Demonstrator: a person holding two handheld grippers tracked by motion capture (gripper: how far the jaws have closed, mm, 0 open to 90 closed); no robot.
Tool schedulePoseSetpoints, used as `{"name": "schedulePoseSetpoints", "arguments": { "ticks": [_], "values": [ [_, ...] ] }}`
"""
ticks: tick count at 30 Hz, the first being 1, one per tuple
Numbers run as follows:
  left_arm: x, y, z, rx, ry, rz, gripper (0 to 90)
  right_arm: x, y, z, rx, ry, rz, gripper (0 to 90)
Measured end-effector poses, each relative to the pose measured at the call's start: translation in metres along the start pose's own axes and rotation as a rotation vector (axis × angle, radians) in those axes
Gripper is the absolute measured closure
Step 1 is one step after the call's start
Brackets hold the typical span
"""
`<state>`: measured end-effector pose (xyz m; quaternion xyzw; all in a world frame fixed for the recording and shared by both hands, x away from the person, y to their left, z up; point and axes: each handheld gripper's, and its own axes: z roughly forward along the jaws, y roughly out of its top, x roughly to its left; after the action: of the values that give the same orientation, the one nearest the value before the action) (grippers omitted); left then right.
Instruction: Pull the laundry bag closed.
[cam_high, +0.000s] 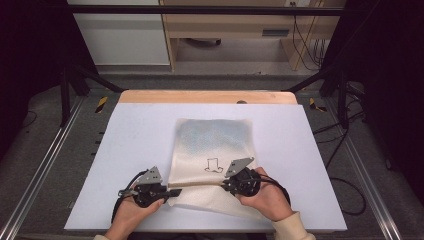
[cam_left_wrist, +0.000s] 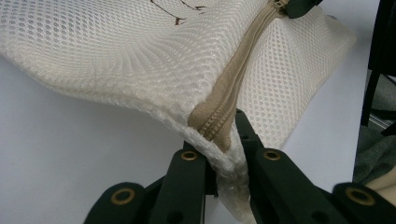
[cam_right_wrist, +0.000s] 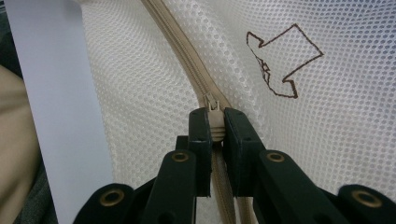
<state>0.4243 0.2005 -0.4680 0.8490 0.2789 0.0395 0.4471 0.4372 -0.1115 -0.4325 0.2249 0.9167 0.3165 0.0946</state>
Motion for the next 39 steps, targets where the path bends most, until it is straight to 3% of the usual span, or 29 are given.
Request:
{"name": "schedulePoseSetpoints", "arguments": {
  "ticks": [39],
  "values": [
    [0.000, -0.001, 0.001, 0.001, -0.005, -0.002, 84.9, -0.006, -0.017, -0.010, -0.012, -0.014, 0.038, 82.0]
  ]
}}
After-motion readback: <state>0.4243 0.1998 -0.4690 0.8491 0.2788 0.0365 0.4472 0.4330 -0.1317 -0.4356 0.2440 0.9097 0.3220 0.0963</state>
